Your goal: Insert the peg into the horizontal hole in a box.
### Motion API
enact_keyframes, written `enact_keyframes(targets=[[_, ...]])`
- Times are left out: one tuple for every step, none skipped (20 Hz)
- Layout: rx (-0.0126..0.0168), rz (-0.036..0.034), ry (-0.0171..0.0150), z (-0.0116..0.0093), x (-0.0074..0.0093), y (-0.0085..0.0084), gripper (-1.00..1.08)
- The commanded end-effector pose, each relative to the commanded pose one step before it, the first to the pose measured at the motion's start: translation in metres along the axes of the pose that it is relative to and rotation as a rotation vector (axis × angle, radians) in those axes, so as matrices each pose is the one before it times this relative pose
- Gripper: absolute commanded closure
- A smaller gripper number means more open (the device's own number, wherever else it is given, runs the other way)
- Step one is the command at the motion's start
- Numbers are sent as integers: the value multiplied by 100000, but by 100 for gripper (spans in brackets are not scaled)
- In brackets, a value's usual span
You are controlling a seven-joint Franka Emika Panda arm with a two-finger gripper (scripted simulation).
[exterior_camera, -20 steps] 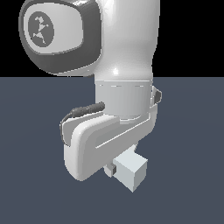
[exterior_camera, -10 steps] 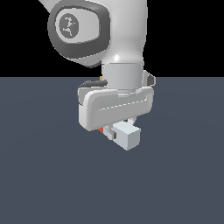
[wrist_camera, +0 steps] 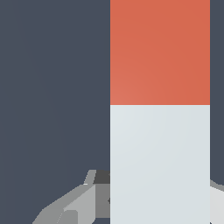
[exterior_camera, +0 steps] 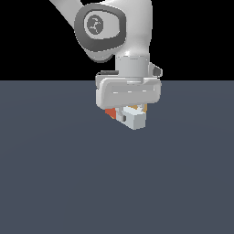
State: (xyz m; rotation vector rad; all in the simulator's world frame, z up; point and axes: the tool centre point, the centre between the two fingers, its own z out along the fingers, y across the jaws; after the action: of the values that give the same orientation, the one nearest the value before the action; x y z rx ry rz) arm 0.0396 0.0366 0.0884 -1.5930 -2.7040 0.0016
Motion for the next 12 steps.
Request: enact_keyframes(targets=[[-291, 3882, -146, -915, 1393, 1614, 108], [1, 1468, -4, -283, 550, 604, 108], [1, 1403, -5, -270, 522, 579, 108], [1, 1337, -5, -257, 494, 553, 108], [1, 1269, -5, -243, 466, 528, 108], [1, 1201, -5, -230, 437, 501, 108], [2, 1130, -5, -216, 409, 474, 108], [2, 1060, -5, -201, 380, 446, 108], [2, 986, -5, -187, 351, 418, 108], [2, 912, -5, -173, 322, 388, 108], [2, 837, -5, -158, 292, 358, 108], [1, 760, -5, -143, 262, 327, 108]])
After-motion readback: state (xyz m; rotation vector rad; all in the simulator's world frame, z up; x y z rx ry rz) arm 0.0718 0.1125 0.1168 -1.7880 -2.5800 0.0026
